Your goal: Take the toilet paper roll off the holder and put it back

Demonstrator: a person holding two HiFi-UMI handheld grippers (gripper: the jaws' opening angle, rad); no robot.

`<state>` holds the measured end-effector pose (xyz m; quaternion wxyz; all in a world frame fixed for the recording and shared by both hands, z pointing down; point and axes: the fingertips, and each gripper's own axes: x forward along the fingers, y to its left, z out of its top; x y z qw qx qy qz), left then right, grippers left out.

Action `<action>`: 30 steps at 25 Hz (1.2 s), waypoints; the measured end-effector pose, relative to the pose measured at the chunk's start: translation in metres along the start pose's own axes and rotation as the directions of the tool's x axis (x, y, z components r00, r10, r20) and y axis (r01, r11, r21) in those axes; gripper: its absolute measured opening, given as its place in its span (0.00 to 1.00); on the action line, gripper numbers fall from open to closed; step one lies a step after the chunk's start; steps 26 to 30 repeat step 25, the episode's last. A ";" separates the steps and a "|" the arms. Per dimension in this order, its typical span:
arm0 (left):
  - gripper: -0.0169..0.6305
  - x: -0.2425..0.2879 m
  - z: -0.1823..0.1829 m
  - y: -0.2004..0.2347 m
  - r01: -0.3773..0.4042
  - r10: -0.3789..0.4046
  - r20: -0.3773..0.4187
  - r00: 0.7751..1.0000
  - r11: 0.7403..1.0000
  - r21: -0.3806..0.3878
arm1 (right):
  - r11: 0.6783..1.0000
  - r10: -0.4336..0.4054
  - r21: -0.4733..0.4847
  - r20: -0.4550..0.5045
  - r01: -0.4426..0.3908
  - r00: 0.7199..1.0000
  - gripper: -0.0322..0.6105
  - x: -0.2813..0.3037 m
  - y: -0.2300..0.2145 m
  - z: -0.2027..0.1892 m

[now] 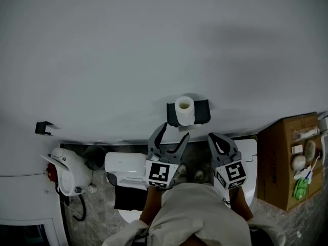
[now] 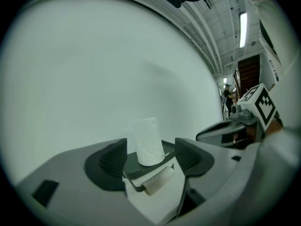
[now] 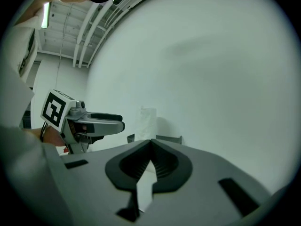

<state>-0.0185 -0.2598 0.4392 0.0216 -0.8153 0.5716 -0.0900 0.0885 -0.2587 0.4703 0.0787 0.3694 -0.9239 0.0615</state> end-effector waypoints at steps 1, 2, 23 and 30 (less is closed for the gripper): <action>0.53 -0.003 -0.002 -0.002 -0.003 0.003 -0.002 1.000 1.000 -0.004 | 1.000 0.011 -0.003 -0.002 -0.011 1.000 0.04 -0.001 0.003 -0.001; 0.53 -0.006 -0.005 -0.003 -0.006 0.006 -0.010 1.000 1.000 -0.010 | 1.000 0.020 -0.004 -0.003 -0.020 1.000 0.04 -0.001 0.006 -0.003; 0.50 -0.033 -0.012 -0.007 -0.040 0.039 -0.035 0.999 0.999 -0.020 | 0.998 0.061 0.002 -0.004 -0.061 0.998 0.04 -0.006 0.024 -0.006; 0.50 -0.033 -0.012 -0.007 -0.041 0.040 -0.034 0.999 0.999 -0.021 | 0.998 0.063 0.000 -0.002 -0.063 0.998 0.04 -0.005 0.023 -0.005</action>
